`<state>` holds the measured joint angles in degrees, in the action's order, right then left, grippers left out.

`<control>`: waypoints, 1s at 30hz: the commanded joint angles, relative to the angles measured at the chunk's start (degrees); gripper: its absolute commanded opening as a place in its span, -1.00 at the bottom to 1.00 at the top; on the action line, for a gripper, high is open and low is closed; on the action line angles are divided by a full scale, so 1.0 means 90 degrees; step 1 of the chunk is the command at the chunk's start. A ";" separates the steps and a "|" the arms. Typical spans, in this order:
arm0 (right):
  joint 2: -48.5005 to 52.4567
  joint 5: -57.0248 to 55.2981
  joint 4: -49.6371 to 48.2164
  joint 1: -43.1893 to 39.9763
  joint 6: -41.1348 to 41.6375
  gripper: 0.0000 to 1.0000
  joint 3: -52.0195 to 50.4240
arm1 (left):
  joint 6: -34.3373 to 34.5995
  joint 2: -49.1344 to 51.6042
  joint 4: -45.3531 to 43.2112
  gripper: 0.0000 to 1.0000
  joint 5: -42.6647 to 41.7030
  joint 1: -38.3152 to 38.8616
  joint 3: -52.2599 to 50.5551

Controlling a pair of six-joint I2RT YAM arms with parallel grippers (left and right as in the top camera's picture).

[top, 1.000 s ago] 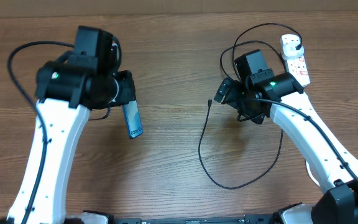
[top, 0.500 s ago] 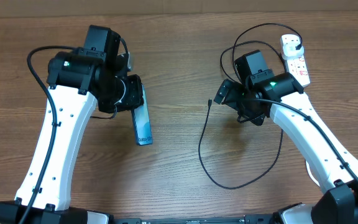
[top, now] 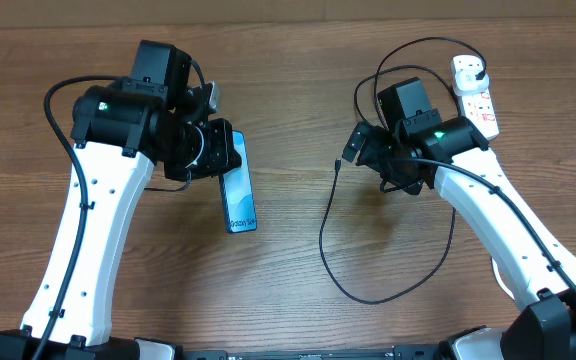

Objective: Plug charger to phone and switch on socket

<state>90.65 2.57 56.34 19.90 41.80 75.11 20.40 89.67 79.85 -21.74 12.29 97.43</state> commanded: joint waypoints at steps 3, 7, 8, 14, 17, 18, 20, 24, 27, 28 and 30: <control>-0.0007 -0.0182 -0.0058 -0.0005 -0.0202 1.00 0.0114 | -0.0100 -0.0189 -0.0163 -0.91 0.0029 -0.0029 0.0024; -0.0007 -0.0204 -0.0253 -0.0005 -0.0197 1.00 0.0114 | -0.0107 -0.0189 -0.0238 -0.91 0.0134 -0.0029 0.0024; -0.0007 -0.0204 -0.0301 -0.0005 -0.0197 1.00 0.0114 | -0.0109 -0.0189 -0.0260 -0.92 0.0146 -0.0029 0.0024; -0.0007 -0.0204 -0.0500 -0.0005 -0.0194 1.00 0.0114 | -0.0124 -0.0189 -0.0284 -0.91 0.0148 -0.0029 0.0024; -0.0007 -0.0204 -0.0542 -0.0005 -0.0172 1.00 0.0114 | -0.0124 -0.0189 -0.0282 -0.91 0.0148 -0.0029 0.0024; -0.0007 -0.0202 -0.0542 -0.0005 -0.0170 1.00 0.0114 | -0.0124 -0.0189 -0.0282 -0.91 0.0146 -0.0029 0.0024; -0.0007 -0.0192 -0.0539 -0.0005 -0.0151 1.00 0.0114 | -0.0124 -0.0189 -0.0279 -0.92 0.0146 -0.0029 0.0024; -0.0007 -0.0078 -0.0534 -0.0005 -0.0153 1.00 0.0114 | 0.0243 -0.0189 -0.0291 -0.91 0.0126 -0.0029 0.0024; -0.0007 -0.0080 -0.0534 -0.0005 -0.0153 1.00 0.0114 | 0.0449 -0.0189 -0.0384 -0.92 0.0124 -0.0029 0.0024; -0.0007 -0.0080 -0.0532 -0.0005 -0.0153 1.00 0.0114 | 0.0459 -0.0189 -0.0403 -0.92 0.0121 -0.0029 0.0024; -0.0007 -0.0080 -0.0517 -0.0005 -0.0153 1.00 0.0114 | 0.0457 -0.0189 -0.0406 -0.91 0.0124 -0.0029 0.0024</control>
<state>90.65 1.67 51.90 19.92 40.69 75.11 22.59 89.67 76.60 -20.34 12.29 97.43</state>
